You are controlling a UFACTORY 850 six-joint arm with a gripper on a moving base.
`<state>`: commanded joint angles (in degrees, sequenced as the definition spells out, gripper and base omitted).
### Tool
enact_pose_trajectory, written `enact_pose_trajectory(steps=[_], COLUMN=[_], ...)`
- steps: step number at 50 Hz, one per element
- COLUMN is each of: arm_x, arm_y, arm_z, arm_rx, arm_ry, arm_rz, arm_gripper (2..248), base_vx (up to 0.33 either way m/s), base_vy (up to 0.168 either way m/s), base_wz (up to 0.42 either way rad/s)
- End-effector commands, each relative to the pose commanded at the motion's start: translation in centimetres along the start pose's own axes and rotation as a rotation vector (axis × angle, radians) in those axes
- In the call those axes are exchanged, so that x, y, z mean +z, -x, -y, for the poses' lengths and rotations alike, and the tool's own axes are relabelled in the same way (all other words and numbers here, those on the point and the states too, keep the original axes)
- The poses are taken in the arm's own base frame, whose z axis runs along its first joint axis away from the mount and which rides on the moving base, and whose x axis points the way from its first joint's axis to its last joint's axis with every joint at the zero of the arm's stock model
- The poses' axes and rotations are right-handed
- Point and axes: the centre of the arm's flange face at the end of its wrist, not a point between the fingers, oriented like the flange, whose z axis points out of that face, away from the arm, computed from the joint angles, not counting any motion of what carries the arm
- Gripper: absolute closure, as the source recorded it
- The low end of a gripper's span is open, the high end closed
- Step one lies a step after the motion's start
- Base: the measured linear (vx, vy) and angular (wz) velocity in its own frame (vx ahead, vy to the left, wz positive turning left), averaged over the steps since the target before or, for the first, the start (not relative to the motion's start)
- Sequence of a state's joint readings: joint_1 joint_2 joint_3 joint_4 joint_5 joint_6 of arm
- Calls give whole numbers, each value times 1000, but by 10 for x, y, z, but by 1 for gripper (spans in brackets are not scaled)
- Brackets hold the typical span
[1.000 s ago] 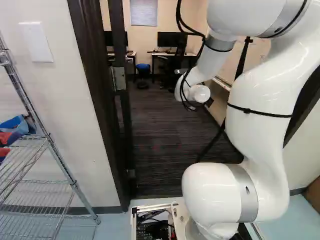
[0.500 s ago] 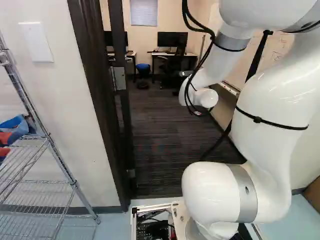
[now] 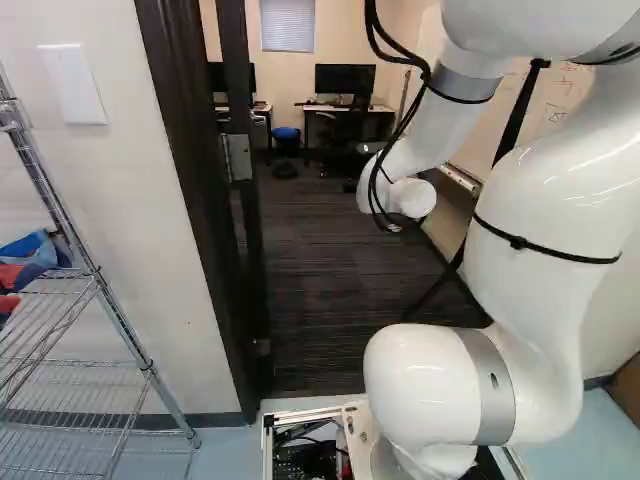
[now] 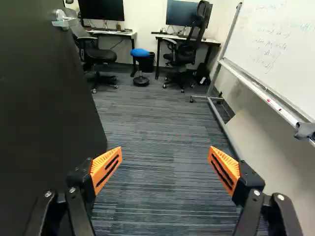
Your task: Open the door and move inside
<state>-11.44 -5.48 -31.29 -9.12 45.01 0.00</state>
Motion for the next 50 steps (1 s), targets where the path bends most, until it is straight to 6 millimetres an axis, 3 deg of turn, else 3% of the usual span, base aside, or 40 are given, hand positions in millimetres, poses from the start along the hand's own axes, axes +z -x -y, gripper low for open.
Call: enact_pose_trajectory(steps=[22, 50], arm_x=[-29, -89], arm_y=[12, 45], arm_z=[19, 50], arm_rx=[10, 30], arm_ry=[-16, -47], arm_rz=[-3, -8], arm_gripper=[3, 3], base_vx=[0, 0], base_vy=[0, 0], base_wz=[0, 0])
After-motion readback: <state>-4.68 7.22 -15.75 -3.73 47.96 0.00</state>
